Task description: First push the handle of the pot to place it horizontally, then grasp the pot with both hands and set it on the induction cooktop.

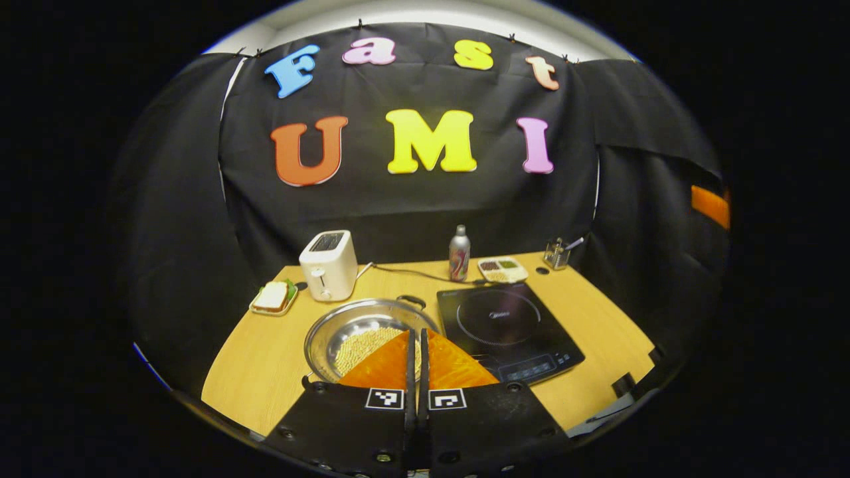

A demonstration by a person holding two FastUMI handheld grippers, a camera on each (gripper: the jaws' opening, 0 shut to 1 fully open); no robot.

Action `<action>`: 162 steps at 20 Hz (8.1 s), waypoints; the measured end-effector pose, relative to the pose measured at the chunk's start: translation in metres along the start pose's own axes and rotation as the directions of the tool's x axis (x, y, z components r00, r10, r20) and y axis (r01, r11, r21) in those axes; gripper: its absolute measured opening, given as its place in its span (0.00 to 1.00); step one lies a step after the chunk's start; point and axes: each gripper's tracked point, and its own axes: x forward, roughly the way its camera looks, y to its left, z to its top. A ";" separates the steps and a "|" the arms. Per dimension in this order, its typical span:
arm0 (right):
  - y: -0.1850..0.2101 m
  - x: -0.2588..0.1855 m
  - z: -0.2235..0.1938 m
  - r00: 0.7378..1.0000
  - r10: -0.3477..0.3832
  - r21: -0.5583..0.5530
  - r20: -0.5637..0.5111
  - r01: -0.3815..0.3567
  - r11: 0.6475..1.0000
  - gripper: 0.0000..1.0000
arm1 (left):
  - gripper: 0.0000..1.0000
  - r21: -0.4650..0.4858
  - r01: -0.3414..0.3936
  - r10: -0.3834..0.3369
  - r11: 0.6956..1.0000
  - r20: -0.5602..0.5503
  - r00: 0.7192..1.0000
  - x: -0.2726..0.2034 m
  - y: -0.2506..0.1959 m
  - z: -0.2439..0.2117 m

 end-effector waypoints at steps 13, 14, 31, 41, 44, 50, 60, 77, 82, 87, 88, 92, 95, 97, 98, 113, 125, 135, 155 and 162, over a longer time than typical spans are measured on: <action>-0.007 0.008 -0.036 0.995 -0.037 0.020 -0.097 0.039 0.999 0.96 | 0.00 0.053 -0.022 0.043 0.998 -0.450 0.892 0.049 0.065 -0.151; -0.009 0.008 -0.038 0.994 -0.040 0.019 -0.101 0.042 0.999 0.96 | 0.10 0.053 -0.018 0.041 0.998 -0.471 0.881 0.052 0.064 -0.155; -0.016 0.022 -0.047 0.991 -0.043 -0.001 -0.129 0.043 0.999 0.97 | 0.09 0.123 -0.048 0.110 0.991 -0.565 0.817 0.076 0.103 -0.172; -0.023 0.022 -0.053 0.987 -0.061 -0.004 -0.149 0.061 0.998 0.96 | 0.00 0.110 -0.118 0.160 0.987 -0.580 0.799 0.081 0.143 -0.175; -0.024 0.021 -0.052 0.987 -0.063 -0.009 -0.149 0.062 0.998 0.96 | 0.00 0.090 -0.137 0.164 0.986 -0.579 0.799 0.084 0.151 -0.173; -0.024 0.023 -0.051 0.985 -0.072 -0.019 -0.156 0.069 0.997 0.97 | 0.09 0.065 -0.182 0.186 0.981 -0.575 0.797 0.095 0.174 -0.170; -0.011 0.024 -0.047 0.984 -0.067 -0.044 -0.164 0.061 0.997 0.97 | 0.10 0.003 -0.238 0.198 0.971 -0.564 0.801 0.114 0.205 -0.158; 0.032 0.030 -0.063 0.973 -0.014 -0.067 -0.230 -0.001 0.998 0.97 | 0.00 -0.015 -0.242 0.194 0.970 -0.550 0.812 0.147 0.240 -0.142; 0.054 0.044 -0.074 0.966 0.021 -0.047 -0.257 -0.034 0.998 0.97 | 0.00 -0.024 -0.230 0.183 0.973 -0.529 0.829 0.147 0.240 -0.141; 0.099 0.080 -0.099 0.941 0.098 0.013 -0.325 -0.099 0.995 0.97 | 0.20 -0.035 -0.232 0.196 0.972 -0.421 0.886 0.126 0.249 -0.128; 0.110 0.088 -0.105 0.935 0.116 0.024 -0.336 -0.115 0.993 0.97 | 0.39 -0.028 -0.233 0.204 0.972 -0.394 0.896 0.124 0.256 -0.123; 0.166 0.125 -0.137 0.895 0.195 0.068 -0.402 -0.183 0.981 0.97 | 0.97 -0.018 -0.242 0.223 0.970 -0.327 0.918 0.113 0.269 -0.104; 0.203 0.147 -0.154 0.865 0.261 0.101 -0.429 -0.242 0.965 0.98 | 0.97 -0.033 -0.196 0.178 0.980 -0.286 0.941 0.115 0.260 -0.084; 0.223 0.166 -0.171 0.842 0.281 0.117 -0.460 -0.256 0.960 0.96 | 0.97 -0.021 -0.182 0.169 0.983 -0.285 0.944 0.127 0.252 -0.079; 0.237 0.174 -0.182 0.829 0.293 0.137 -0.476 -0.259 0.956 0.96 | 0.97 -0.020 -0.181 0.167 0.983 -0.285 0.944 0.133 0.251 -0.079; 0.303 0.248 -0.305 0.667 0.244 0.180 -0.704 -0.164 0.970 0.98 | 0.97 0.003 -0.168 0.153 0.986 -0.420 0.894 0.196 0.243 -0.128; 0.312 0.253 -0.303 0.620 0.214 0.178 -0.755 -0.120 0.977 0.61 | 0.78 -0.096 -0.148 0.073 0.984 -0.544 0.836 0.197 0.239 -0.138; 0.295 0.233 -0.268 0.680 0.220 0.171 -0.699 -0.140 0.975 0.54 | 0.48 -0.095 -0.135 0.073 0.986 -0.479 0.875 0.163 0.223 -0.111; 0.078 0.153 -0.206 0.779 0.095 0.177 -0.620 0.021 0.984 0.51 | 0.59 -0.075 0.028 -0.057 0.997 -0.425 0.904 0.120 0.005 -0.045; 0.015 0.171 -0.213 0.771 0.068 0.171 -0.633 0.054 0.984 0.51 | 0.59 -0.076 0.047 -0.076 0.996 -0.443 0.893 0.147 -0.055 -0.038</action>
